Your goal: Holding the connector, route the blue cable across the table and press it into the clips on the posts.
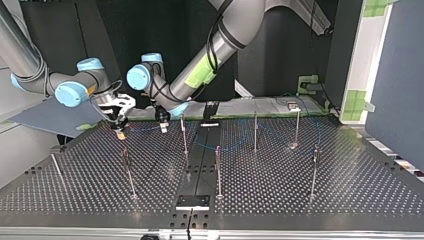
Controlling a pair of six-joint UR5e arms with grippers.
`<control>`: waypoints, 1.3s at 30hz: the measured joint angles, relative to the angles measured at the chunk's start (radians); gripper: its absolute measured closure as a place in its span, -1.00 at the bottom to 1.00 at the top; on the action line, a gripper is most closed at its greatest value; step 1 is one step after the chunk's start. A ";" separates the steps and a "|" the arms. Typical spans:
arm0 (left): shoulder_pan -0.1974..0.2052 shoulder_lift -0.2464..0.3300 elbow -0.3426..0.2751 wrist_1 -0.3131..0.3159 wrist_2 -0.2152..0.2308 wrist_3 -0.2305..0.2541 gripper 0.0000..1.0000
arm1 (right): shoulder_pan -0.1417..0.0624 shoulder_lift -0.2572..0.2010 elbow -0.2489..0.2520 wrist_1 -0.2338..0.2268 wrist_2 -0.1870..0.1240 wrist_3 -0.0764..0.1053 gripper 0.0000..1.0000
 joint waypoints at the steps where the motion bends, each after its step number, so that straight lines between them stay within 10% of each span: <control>1: 0.000 0.000 0.000 -0.001 0.000 -0.001 -1.00 | 0.000 0.000 0.000 0.000 0.000 0.000 1.00; 3: 0.000 0.000 0.000 -0.003 -0.001 -0.001 -1.00 | 0.000 0.000 0.000 0.000 0.000 0.000 1.00; 4: 0.000 0.000 0.000 -0.003 -0.001 -0.002 0.38 | 0.000 0.000 0.000 0.000 0.000 0.000 1.00; 8: -0.004 0.000 0.001 -0.006 -0.013 -0.002 1.00 | 0.000 0.000 0.000 0.000 0.000 0.000 1.00; 39: -0.043 0.124 0.035 -0.072 -0.047 -0.029 1.00 | 0.009 -0.071 -0.077 0.080 -0.078 0.026 1.00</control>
